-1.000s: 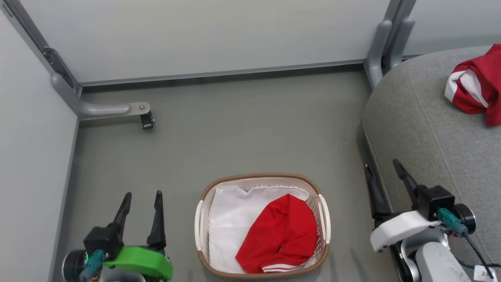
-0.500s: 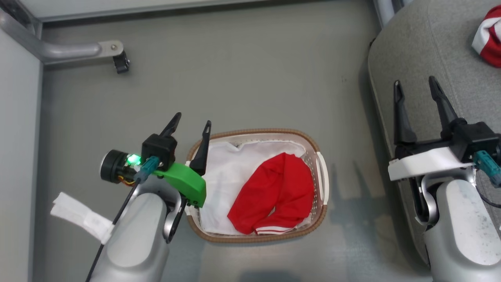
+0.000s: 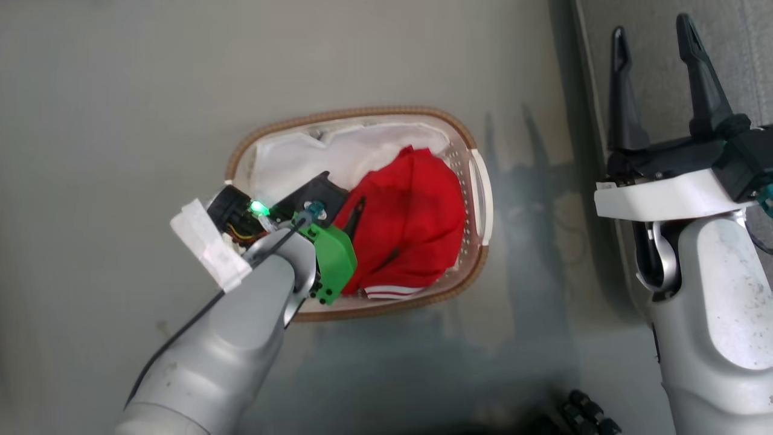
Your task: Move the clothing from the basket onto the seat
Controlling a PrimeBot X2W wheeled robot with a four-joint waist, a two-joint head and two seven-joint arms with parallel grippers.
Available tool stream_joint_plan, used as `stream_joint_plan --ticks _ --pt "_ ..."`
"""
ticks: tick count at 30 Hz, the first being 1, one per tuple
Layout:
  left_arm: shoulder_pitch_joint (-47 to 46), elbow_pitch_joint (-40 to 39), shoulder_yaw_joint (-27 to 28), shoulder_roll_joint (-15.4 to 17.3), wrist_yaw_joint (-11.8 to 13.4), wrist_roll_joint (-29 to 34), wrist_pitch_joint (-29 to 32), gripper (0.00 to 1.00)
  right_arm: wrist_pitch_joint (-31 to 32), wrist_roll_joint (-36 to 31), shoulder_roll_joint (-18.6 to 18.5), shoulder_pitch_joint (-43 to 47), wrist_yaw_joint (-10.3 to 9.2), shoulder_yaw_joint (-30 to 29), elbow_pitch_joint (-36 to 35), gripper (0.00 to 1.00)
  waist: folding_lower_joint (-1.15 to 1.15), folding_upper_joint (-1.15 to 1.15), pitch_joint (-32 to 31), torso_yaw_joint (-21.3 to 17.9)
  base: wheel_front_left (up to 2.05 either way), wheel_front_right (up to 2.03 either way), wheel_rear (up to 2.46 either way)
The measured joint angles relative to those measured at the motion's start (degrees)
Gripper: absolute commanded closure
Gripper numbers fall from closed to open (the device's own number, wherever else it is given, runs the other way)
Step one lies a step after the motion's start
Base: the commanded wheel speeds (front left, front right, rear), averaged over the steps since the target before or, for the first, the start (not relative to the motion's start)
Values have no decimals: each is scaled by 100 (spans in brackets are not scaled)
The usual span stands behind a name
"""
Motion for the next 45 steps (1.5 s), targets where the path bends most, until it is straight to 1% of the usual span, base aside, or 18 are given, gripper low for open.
stream_joint_plan --ticks 5,13,16,22,23,24,25,28,34,39,45 --pt "-407 412 -243 31 0 -432 244 0 0 96 1 -210 0 193 -45 0 0 0 532 -198 0 0 0" --pt "-881 723 -672 309 0 -969 448 0 0 278 0 -388 0 359 -89 0 0 0 1147 -603 0 0 0" --pt "-988 739 -808 339 0 -1168 513 0 0 327 2 -421 0 408 -108 0 0 0 1289 -756 0 0 0" --pt "-999 560 -1311 442 0 -1661 619 0 0 417 1 -469 0 468 -120 0 0 0 1476 -998 0 0 0" --pt "-999 532 -1370 457 0 -1736 617 47 0 424 1 -470 0 467 -126 0 0 0 1493 -1018 0 0 0" --pt "-999 492 -1437 472 0 -1804 615 80 0 428 1 -471 0 468 -129 0 0 0 1507 -1038 0 0 0" --pt "-999 434 -1528 487 0 -1874 588 100 0 428 1 -471 0 466 -126 0 0 0 1511 -1049 0 0 0" --pt "-998 300 -1733 515 0 -2082 450 100 0 401 2 -469 0 442 -116 0 0 0 1466 -1043 0 0 0" --pt "-965 118 -1894 609 0 -2457 -2 100 0 264 3 -409 0 396 49 0 0 0 1209 -947 0 0 0" --pt "-871 -34 -2016 694 0 -2708 -348 100 0 109 5 -245 0 324 309 0 0 0 863 -820 0 0 0" --pt "-843 -293 -2048 773 0 -2981 -660 100 0 -113 10 216 0 260 749 0 0 0 283 -608 0 0 0"
